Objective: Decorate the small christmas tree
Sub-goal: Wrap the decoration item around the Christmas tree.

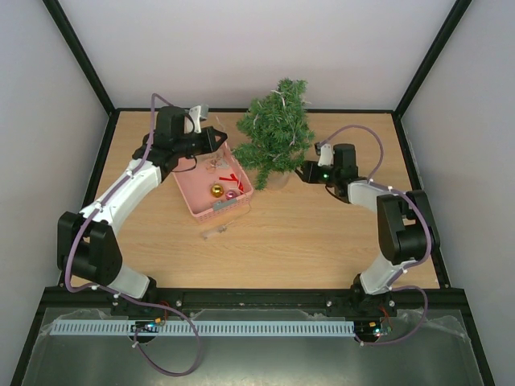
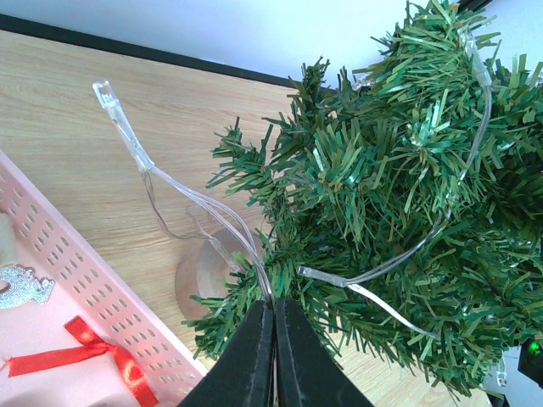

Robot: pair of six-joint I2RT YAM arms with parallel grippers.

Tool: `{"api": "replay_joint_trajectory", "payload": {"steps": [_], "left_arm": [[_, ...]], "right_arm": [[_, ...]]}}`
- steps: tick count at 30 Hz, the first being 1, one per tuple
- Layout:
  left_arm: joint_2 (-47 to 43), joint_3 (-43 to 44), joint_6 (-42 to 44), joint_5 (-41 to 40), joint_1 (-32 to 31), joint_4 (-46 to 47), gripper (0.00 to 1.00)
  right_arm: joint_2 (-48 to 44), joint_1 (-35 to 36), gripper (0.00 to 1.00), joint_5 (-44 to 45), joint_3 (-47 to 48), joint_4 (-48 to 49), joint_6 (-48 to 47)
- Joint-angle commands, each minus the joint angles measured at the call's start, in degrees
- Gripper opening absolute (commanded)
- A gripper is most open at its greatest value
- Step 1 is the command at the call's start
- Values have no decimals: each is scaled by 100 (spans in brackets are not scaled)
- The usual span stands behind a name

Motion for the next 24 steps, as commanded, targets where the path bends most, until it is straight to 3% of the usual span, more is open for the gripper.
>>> {"api": "replay_joint_trajectory", "payload": {"steps": [1, 4, 8, 11, 24], "left_arm": [[-182, -75, -23, -1, -34, 157, 2], [-165, -73, -15, -2, -37, 190, 2], [-144, -52, 70, -91, -40, 176, 2], [-48, 34, 249, -330, -19, 91, 3], [578, 637, 478, -824, 167, 145, 2]], "right_arm": [[287, -14, 36, -1, 354, 458, -5], [515, -14, 31, -12, 646, 254, -111], [527, -15, 11, 368, 839, 144, -228], [496, -21, 2, 956, 1047, 74, -306], [482, -22, 2, 2268, 1662, 484, -310]]}}
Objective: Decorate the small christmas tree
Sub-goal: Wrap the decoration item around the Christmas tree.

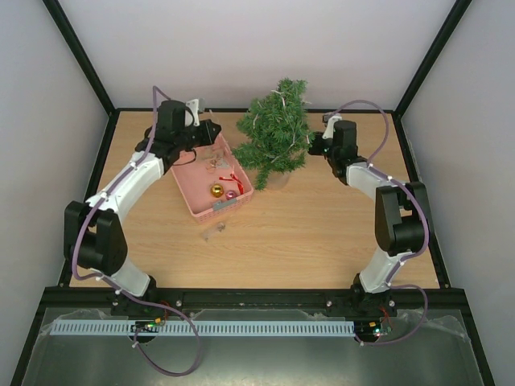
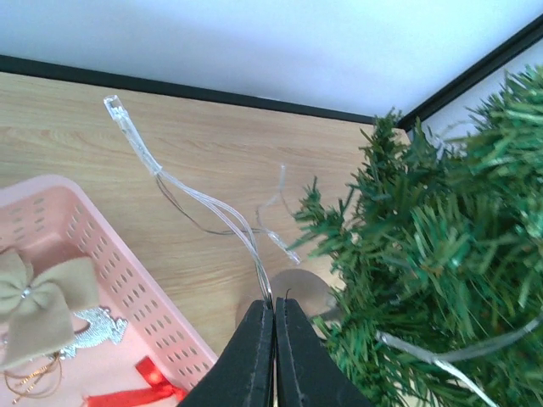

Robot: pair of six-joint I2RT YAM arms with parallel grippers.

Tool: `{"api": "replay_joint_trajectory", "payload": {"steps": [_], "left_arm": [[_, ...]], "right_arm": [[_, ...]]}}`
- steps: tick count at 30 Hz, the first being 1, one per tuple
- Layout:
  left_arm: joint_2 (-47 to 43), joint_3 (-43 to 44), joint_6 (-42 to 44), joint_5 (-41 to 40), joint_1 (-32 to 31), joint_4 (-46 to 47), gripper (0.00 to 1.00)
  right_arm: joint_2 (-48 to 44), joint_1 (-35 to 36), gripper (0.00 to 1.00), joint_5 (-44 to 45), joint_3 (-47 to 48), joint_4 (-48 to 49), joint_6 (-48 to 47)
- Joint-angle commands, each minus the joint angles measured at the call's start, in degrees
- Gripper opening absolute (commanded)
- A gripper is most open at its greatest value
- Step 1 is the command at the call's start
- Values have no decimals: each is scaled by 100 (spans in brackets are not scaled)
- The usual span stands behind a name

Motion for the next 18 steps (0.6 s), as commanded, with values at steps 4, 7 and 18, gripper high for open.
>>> {"api": "replay_joint_trajectory", "payload": {"steps": [4, 7, 18], "left_arm": [[454, 628, 233, -299, 112, 21, 2], [581, 714, 218, -303, 151, 20, 2], [734, 822, 153, -273, 384, 38, 2]], "right_arm": [[-57, -22, 2, 643, 254, 548, -150], [-46, -23, 2, 773, 243, 761, -168], [-39, -26, 2, 831, 124, 1439, -291]]}}
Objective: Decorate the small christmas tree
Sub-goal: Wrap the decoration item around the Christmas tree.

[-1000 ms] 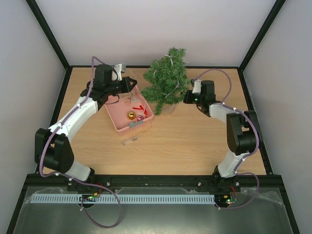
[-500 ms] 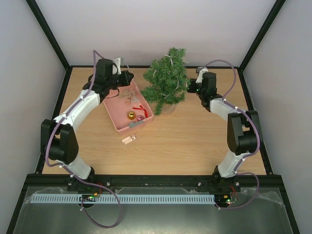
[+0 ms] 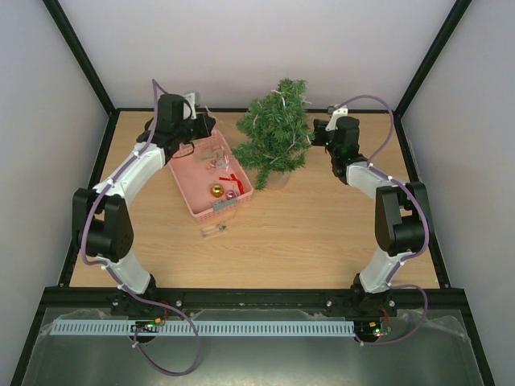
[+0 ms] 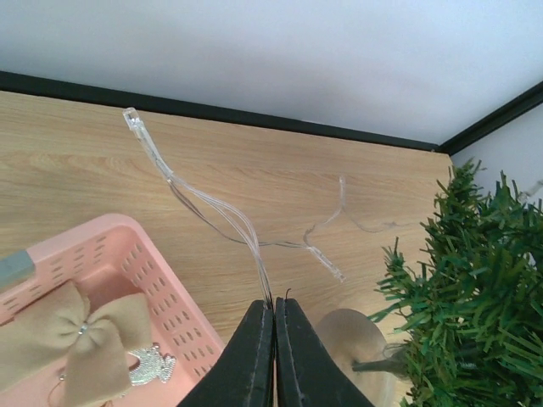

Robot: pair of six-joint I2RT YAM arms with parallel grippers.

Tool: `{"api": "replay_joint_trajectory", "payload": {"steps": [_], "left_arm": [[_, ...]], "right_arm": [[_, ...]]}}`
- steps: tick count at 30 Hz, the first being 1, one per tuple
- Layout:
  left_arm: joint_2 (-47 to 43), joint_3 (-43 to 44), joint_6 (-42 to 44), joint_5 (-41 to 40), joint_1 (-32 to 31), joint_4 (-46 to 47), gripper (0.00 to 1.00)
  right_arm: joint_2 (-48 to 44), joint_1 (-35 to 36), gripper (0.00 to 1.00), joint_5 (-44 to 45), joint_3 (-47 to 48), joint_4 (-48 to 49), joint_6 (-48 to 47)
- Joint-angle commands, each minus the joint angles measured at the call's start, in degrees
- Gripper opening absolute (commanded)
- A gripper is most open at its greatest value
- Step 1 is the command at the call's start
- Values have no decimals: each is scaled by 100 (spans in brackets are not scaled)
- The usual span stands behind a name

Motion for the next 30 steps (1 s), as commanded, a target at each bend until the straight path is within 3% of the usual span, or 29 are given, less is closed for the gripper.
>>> {"api": "replay_joint_trajectory", "payload": {"steps": [1, 13, 23, 30], "left_arm": [[14, 246, 36, 7, 154, 31, 2], [-403, 202, 42, 323, 247, 157, 2], [-1095, -271, -26, 777, 248, 176, 2], [-1629, -840, -252, 1189, 218, 111, 2]], "right_arm": [[-25, -25, 2, 97, 58, 598, -141], [226, -22, 2, 32, 598, 470, -223], [-21, -23, 2, -475, 441, 220, -283], [-201, -22, 12, -583, 434, -382, -260]]}}
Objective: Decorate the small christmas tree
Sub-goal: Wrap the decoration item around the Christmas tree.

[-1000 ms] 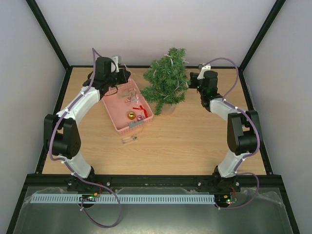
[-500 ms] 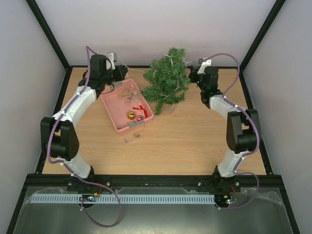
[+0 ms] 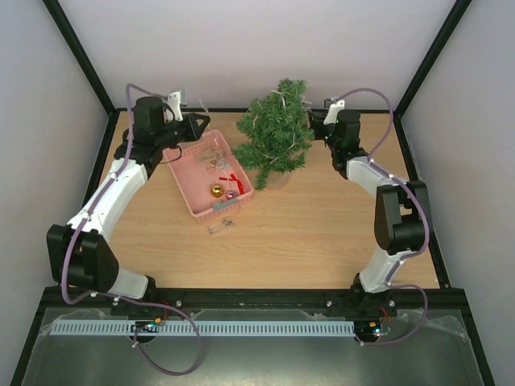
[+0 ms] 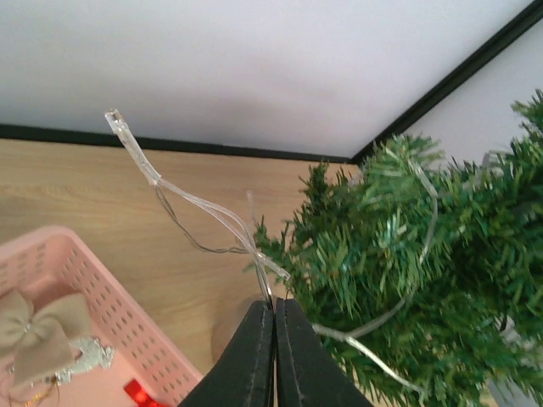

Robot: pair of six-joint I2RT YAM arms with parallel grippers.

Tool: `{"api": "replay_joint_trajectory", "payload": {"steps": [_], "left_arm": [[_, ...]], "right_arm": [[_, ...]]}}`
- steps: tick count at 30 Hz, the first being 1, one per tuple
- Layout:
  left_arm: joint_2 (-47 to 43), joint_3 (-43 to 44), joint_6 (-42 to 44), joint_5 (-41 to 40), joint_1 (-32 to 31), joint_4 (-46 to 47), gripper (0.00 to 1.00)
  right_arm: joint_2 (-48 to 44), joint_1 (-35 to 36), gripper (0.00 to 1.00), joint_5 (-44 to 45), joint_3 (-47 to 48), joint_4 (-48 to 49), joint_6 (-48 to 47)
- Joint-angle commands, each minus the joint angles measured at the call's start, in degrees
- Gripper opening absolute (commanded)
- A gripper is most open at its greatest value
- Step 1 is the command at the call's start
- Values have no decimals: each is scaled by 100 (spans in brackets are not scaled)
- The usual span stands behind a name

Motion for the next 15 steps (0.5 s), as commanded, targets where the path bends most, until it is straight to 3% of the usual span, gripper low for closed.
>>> {"api": "replay_joint_trajectory", "payload": {"steps": [1, 8, 15], "left_arm": [[-381, -418, -187, 414, -38, 73, 2], [-880, -1129, -523, 834, -179, 471, 2], [-1152, -1409, -931, 1159, -319, 1017, 2]], "right_arm": [[-354, -25, 14, -63, -41, -517, -26], [-784, -22, 28, 307, -77, -1564, 136], [-1157, -22, 34, 914, -185, -2548, 309]]}}
